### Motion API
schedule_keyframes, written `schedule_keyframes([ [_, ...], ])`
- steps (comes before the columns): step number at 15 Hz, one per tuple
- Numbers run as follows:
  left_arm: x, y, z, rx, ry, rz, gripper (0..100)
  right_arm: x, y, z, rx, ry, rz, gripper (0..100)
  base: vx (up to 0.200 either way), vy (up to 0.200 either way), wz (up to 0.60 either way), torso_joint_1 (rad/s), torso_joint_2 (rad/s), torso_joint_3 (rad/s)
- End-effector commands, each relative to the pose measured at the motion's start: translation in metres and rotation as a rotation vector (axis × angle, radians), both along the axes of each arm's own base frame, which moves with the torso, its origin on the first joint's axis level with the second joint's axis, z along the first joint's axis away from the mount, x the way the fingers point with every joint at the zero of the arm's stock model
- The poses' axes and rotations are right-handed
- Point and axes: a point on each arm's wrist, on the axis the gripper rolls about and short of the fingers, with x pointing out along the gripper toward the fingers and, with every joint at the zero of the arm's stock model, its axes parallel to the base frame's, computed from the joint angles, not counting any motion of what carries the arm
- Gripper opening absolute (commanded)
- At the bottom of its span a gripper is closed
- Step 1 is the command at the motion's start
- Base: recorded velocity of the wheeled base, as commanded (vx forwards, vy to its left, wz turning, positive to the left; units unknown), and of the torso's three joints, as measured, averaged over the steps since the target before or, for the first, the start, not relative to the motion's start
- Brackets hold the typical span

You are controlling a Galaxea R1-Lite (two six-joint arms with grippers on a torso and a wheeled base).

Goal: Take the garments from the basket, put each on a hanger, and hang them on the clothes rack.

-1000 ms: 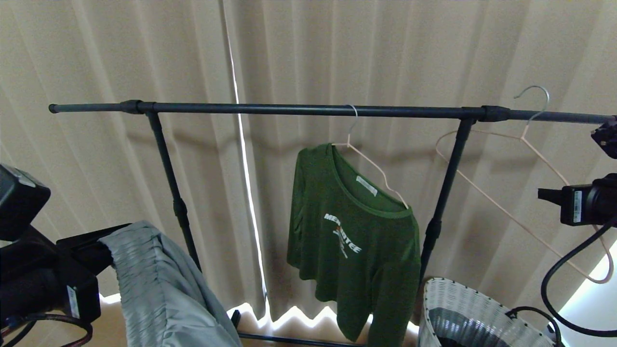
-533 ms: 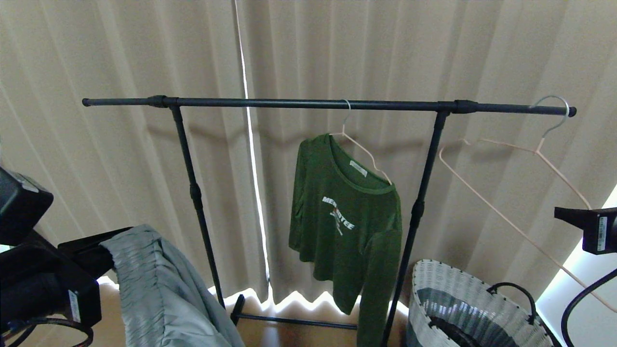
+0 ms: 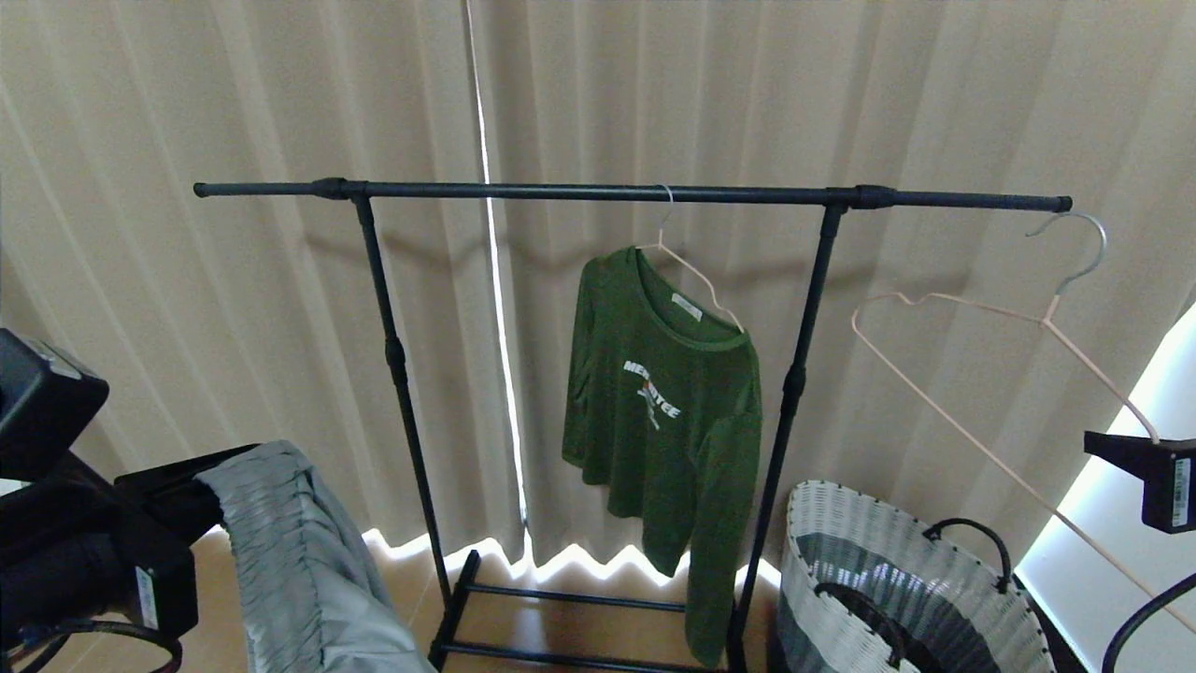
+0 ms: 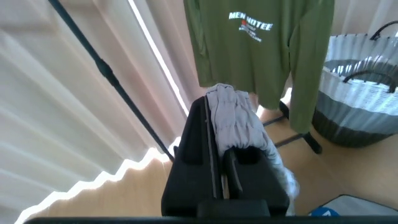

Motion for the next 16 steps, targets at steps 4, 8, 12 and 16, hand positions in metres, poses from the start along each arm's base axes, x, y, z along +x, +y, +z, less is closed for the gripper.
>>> schedule_keyframes([
  [4, 0.001, -0.001, -0.003, -0.001, -0.004, -0.002, 0, -0.027, 0.006, 0.000, 0.022, -0.057, 0.062, 0, 0.000, 0.000, 0.00, 0.000, 0.00, 0.000],
  [8, 0.002, -0.001, -0.004, 0.015, -0.005, -0.006, 0, -0.036, 0.019, -0.003, 0.055, -0.068, 0.213, 0, 0.000, 0.000, 0.00, 0.000, 0.00, 0.000],
  [12, 0.002, -0.001, -0.003, 0.026, -0.010, -0.007, 0, -0.040, 0.030, -0.009, 0.061, -0.048, 0.306, 0, 0.000, 0.000, 0.00, 0.000, 0.00, 0.000],
  [16, 0.002, -0.001, -0.002, 0.024, -0.014, -0.007, 0, -0.041, 0.034, -0.013, 0.060, -0.031, 0.338, 0, 0.000, 0.150, 0.00, -0.001, 0.00, 0.004],
])
